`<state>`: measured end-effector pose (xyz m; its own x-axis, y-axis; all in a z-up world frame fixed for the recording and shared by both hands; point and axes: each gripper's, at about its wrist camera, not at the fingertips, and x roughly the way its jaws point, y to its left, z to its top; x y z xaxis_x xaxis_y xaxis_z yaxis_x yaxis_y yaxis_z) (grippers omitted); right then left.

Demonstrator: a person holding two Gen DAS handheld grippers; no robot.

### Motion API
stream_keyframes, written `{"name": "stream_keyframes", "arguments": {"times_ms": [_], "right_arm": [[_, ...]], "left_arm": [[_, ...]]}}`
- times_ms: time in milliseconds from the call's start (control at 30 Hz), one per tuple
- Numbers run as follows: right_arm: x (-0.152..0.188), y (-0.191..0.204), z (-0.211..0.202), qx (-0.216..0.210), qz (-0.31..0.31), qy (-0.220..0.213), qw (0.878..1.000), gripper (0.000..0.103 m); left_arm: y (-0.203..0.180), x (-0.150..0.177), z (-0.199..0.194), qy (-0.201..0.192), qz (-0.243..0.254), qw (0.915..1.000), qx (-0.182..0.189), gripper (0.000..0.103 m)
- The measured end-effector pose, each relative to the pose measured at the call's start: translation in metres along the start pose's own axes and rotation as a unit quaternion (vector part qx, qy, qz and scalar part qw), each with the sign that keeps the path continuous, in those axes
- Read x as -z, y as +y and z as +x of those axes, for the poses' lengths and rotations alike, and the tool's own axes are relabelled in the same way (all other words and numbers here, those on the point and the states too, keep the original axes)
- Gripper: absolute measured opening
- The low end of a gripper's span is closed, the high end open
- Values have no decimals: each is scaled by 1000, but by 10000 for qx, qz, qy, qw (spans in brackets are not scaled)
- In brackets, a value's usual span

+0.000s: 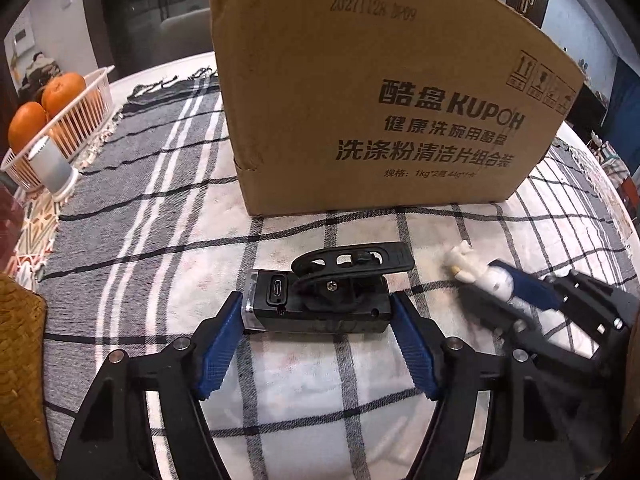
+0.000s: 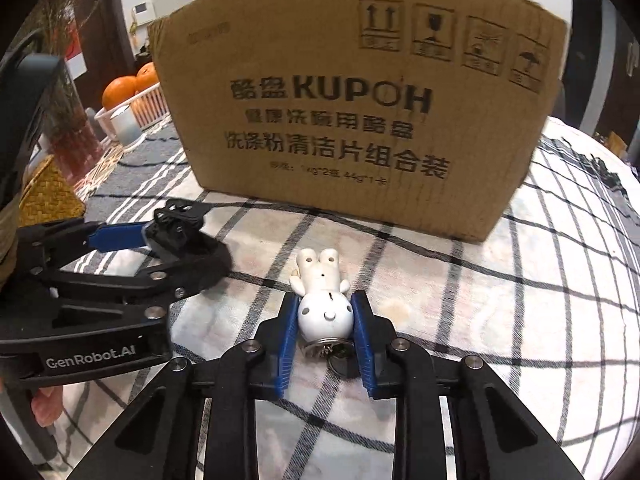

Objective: Organize rigid objects
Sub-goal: 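Grasp the white figurine keychain with the right tool while the left tool grasps the black phone holder, then lift the phone holder and keychain and carry both over the box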

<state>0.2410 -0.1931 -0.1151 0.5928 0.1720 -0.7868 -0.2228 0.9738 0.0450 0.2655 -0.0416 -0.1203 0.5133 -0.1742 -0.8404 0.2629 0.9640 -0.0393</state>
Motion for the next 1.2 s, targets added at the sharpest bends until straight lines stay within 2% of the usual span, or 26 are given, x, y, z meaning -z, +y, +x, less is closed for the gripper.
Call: {"name": "stream_keyframes", "arguments": {"times_ms": [300,567,1200], "right_arm": [[1,-6,-26,232,201,-246,9992,28],[2,-8,-50,253,292,-419,9984,28],[-20,6,-123,476,196,-1167,9918,28]], "left_arm": [[1,11,-19,-239,-57,9997,-84,72],[-4,12,-44,-537,-108,9982,-229,72],[-7,-6,-108,-1289,-161,9915,-11,72]]}}
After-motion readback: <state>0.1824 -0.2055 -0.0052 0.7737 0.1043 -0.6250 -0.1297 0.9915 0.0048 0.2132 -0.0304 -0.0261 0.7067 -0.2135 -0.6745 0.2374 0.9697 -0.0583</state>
